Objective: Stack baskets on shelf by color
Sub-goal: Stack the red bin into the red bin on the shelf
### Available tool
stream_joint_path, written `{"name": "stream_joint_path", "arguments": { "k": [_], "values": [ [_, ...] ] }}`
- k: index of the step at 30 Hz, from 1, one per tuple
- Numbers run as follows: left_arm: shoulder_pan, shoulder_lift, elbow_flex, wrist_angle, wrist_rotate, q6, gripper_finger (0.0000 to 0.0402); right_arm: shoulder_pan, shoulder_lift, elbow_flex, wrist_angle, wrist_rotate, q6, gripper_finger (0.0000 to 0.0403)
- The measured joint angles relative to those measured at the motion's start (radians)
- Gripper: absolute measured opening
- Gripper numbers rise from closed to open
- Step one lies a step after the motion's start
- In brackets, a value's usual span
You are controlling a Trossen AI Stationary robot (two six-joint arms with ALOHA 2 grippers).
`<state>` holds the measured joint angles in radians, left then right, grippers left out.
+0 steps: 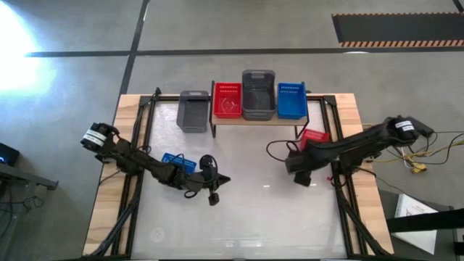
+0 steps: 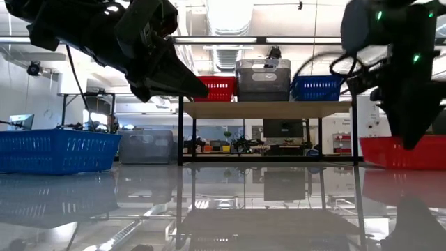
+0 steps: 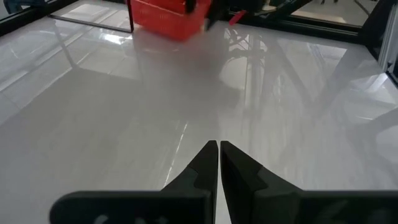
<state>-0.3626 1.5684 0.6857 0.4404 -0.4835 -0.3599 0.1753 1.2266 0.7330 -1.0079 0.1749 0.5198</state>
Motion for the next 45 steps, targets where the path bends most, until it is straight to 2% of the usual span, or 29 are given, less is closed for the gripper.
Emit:
{"name": "stream_joint_path", "arguments": {
  "k": [5,10,12,16,22,28,31,34,36,41,43,45],
  "values": [
    [0.0,0.0,0.0,-0.002,0.0,0.0,0.0001,0.087,-0.041,-0.001,0.241,-0.189,0.002,0.0203],
    [0.0,0.0,0.0,-0.003,0.0,0.0,0.0001,0.203,-0.014,0.001,0.568,-0.205,-0.074,0.0203],
    [0.0,0.0,0.0,-0.003,0.0,0.0,0.0001,0.246,-0.005,0.022,0.608,-0.177,-0.116,0.0203],
    [0.0,0.0,0.0,-0.003,0.005,0.0,0.0001,0.325,0.011,0.107,0.526,-0.026,-0.072,0.0203],
    [0.0,0.0,0.0,-0.003,0.007,0.0,0.0001,0.472,0.106,0.24,0.339,0.117,0.187,0.0203],
    [0.0,0.0,0.0,-0.003,0.007,0.0,0.0001,0.526,0.292,0.334,0.139,0.153,0.508,0.0203],
    [0.0,0.0,0.0,-0.002,0.007,0.0,0.0001,0.521,0.38,0.392,-0.013,0.171,0.586,0.0203],
    [0.0,0.0,0.0,-0.002,0.007,0.0,0.0001,0.513,0.442,0.433,-0.064,0.159,0.549,0.0196],
    [0.0,0.0,0.0,-0.002,0.007,0.001,0.0001,0.501,0.466,0.451,-0.05,0.142,0.49,0.0178],
    [-0.009,0.0,0.0,-0.003,0.007,0.013,0.0001,0.449,0.486,0.473,0.027,0.141,0.298,0.008],
    [-0.025,-0.001,0.0,-0.003,0.007,0.036,0.0001,0.417,0.483,0.473,0.126,0.141,0.188,0.0035],
    [-0.046,-0.008,0.0,-0.003,0.007,0.058,0.0001,0.381,0.483,0.472,0.233,0.143,0.051,0.0018]
  ]
}}
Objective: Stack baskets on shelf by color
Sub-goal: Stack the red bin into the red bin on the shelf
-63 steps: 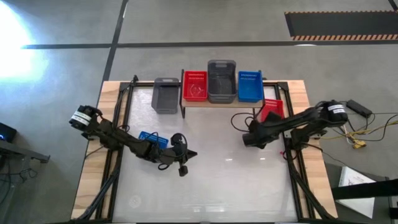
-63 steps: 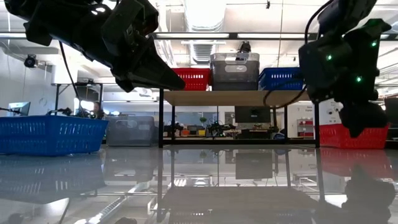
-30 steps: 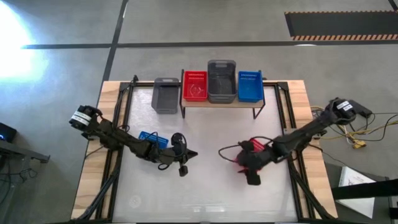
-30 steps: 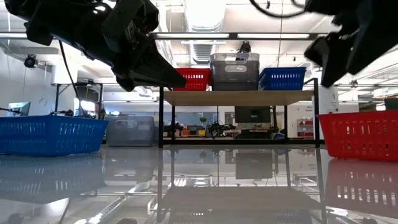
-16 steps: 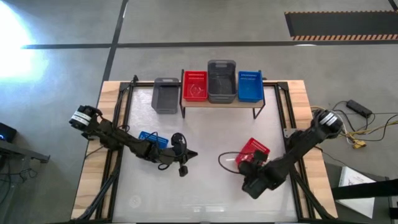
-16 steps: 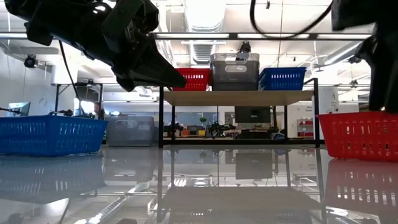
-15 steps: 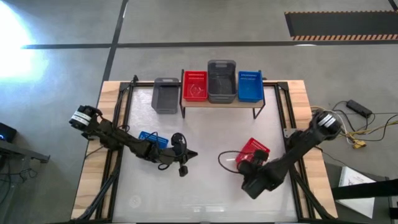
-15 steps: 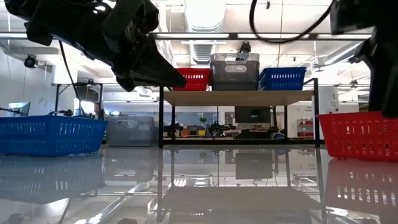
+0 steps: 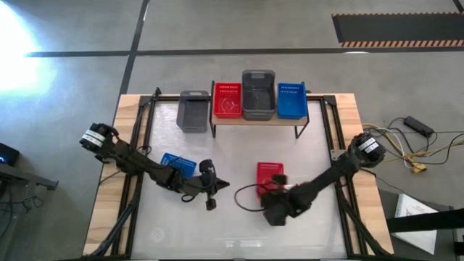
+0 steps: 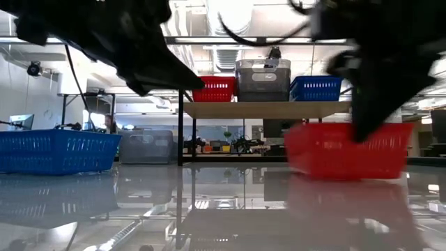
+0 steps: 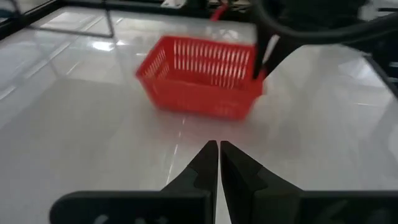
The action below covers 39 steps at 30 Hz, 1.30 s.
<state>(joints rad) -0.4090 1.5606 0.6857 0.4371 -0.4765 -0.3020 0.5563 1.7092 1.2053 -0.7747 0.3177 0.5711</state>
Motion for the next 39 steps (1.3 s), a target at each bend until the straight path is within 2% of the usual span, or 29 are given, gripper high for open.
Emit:
{"name": "stream_joint_path", "arguments": {
  "k": [5,8,13,16,20,23,26,29,32,34,39],
  "values": [
    [-0.074,-0.029,0.006,0.0,-0.054,0.073,0.0001,-0.105,0.016,0.001,0.322,-0.035,-0.297,0.0013],
    [-0.122,-0.059,0.009,-0.018,-0.121,0.101,0.0001,-0.17,0.033,0.002,0.488,-0.094,-0.404,0.0013],
    [-0.172,-0.083,0.027,-0.054,-0.193,0.126,0.0001,-0.236,0.058,0.002,0.64,-0.107,-0.535,0.0015],
    [-0.175,-0.083,0.029,-0.06,-0.196,0.127,0.0001,-0.258,0.062,0.002,0.675,-0.108,-0.586,0.0035],
    [-0.175,-0.078,0.029,-0.054,-0.198,0.127,0.0001,-0.264,0.032,0.002,0.669,-0.075,-0.585,0.009],
    [-0.174,-0.076,0.03,-0.053,-0.195,0.123,0.0001,-0.246,-0.019,0.002,0.576,-0.054,-0.525,0.0124],
    [-0.172,-0.076,0.029,-0.049,-0.192,0.085,0.0001,-0.201,-0.07,-0.011,0.463,-0.027,-0.408,0.0137],
    [-0.169,-0.064,0.032,-0.035,-0.192,0.074,0.0001,-0.121,-0.113,-0.053,0.381,0.073,-0.29,0.0136],
    [-0.145,-0.021,0.035,0.078,-0.185,0.076,0.0009,-0.021,-0.146,-0.116,0.35,0.234,-0.174,0.013],
    [-0.115,0.007,0.068,0.078,-0.148,0.08,0.0025,0.05,-0.165,-0.164,0.351,0.349,-0.103,0.0126],
    [-0.062,0.094,0.243,-0.257,-0.105,0.097,0.0095,0.187,-0.194,-0.267,0.352,0.61,0.081,0.0112]
  ]
}}
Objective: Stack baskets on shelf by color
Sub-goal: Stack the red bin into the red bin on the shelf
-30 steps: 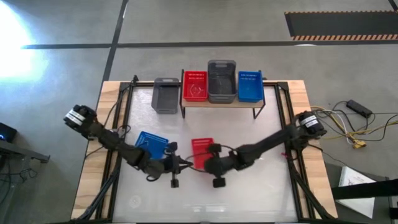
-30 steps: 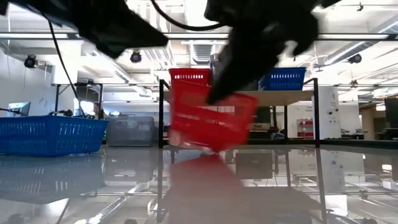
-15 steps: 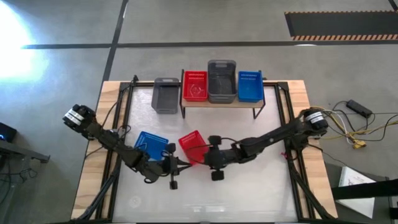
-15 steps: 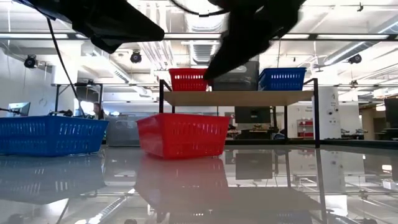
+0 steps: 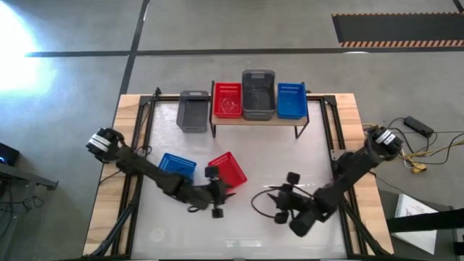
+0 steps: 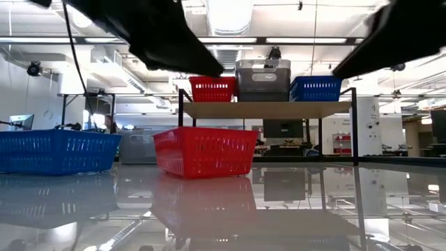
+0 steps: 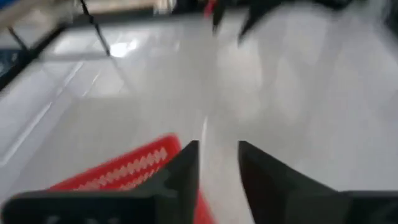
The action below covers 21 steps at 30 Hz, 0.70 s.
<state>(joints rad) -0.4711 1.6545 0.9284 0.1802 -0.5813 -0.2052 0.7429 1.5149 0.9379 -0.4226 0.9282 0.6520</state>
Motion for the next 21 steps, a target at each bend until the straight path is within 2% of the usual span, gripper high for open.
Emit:
{"name": "stream_joint_path", "arguments": {
  "k": [2,5,8,10,14,21],
  "values": [
    [0.013,0.042,0.087,-0.152,-0.001,-0.036,0.0129,0.031,-0.003,-0.028,0.001,0.065,0.05,0.0106],
    [0.025,0.113,0.196,-0.315,-0.001,-0.119,0.0177,0.053,-0.007,-0.055,0.003,0.095,0.094,0.0098],
    [0.033,0.181,0.267,-0.385,-0.002,-0.197,0.0211,0.053,-0.008,-0.077,0.007,0.094,0.124,0.009],
    [0.036,0.215,0.292,-0.411,-0.025,-0.237,0.0218,0.052,-0.008,-0.085,0.011,0.095,0.14,0.0084],
    [0.039,0.266,0.323,-0.431,-0.056,-0.281,0.0201,0.051,-0.008,-0.094,0.01,0.095,0.147,0.0073],
    [0.048,0.274,0.319,-0.533,-0.055,-0.365,0.0102,0.051,-0.008,-0.094,0.013,0.096,0.144,0.0066]
  ]
}}
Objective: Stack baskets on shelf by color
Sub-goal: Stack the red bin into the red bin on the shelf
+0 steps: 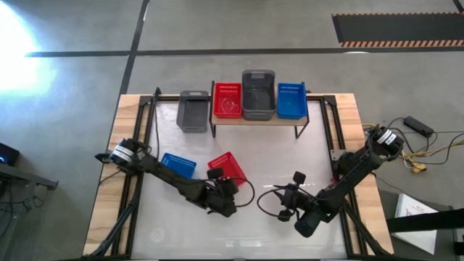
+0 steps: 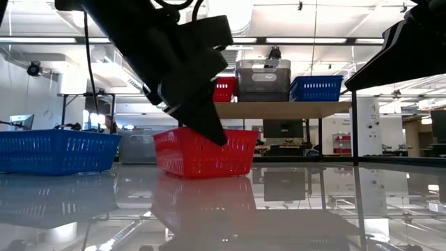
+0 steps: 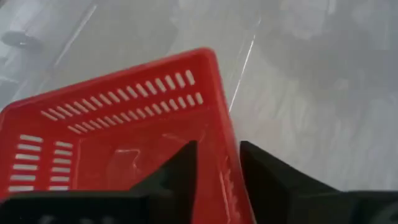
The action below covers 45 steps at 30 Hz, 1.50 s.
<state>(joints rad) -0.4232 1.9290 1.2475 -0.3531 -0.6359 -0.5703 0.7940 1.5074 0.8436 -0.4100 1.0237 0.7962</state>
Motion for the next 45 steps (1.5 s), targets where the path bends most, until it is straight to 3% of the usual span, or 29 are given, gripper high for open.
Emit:
{"name": "stream_joint_path", "arguments": {
  "k": [7,15,20,24,30,32,37,41,45],
  "values": [
    [-0.009,-0.004,0.008,-0.007,0.038,0.074,0.0007,0.0,0.0,0.0,0.0,0.0,-0.001,0.0073],
    [-0.074,-0.164,0.073,-0.158,0.057,0.317,0.0001,0.0,0.001,-0.001,0.0,0.0,-0.003,0.0064],
    [-0.08,-0.324,0.087,-0.303,-0.061,0.502,0.0001,0.0,0.001,-0.002,0.005,0.001,-0.009,0.0065],
    [0.001,-0.443,0.07,-0.32,-0.114,0.722,0.0001,0.0,0.001,-0.002,0.004,0.009,-0.01,0.0066],
    [0.274,-0.55,0.069,-0.303,-0.115,0.94,0.0,0.0,0.001,-0.003,0.008,0.027,-0.011,0.0061],
    [0.391,-0.556,0.068,-0.279,-0.054,1.006,0.0,0.0,0.001,-0.003,0.009,0.027,-0.011,0.0062],
    [0.652,-0.555,0.065,-0.177,0.287,1.077,0.0,0.0,0.001,-0.003,0.013,0.027,-0.011,0.0066],
    [0.761,-0.548,0.061,-0.144,0.446,1.078,0.0,0.0,0.001,-0.003,0.022,0.027,-0.011,0.0062],
    [0.798,-0.548,0.058,-0.143,0.572,1.082,0.0,0.0,0.001,-0.003,0.026,0.026,-0.011,0.0059]
  ]
}}
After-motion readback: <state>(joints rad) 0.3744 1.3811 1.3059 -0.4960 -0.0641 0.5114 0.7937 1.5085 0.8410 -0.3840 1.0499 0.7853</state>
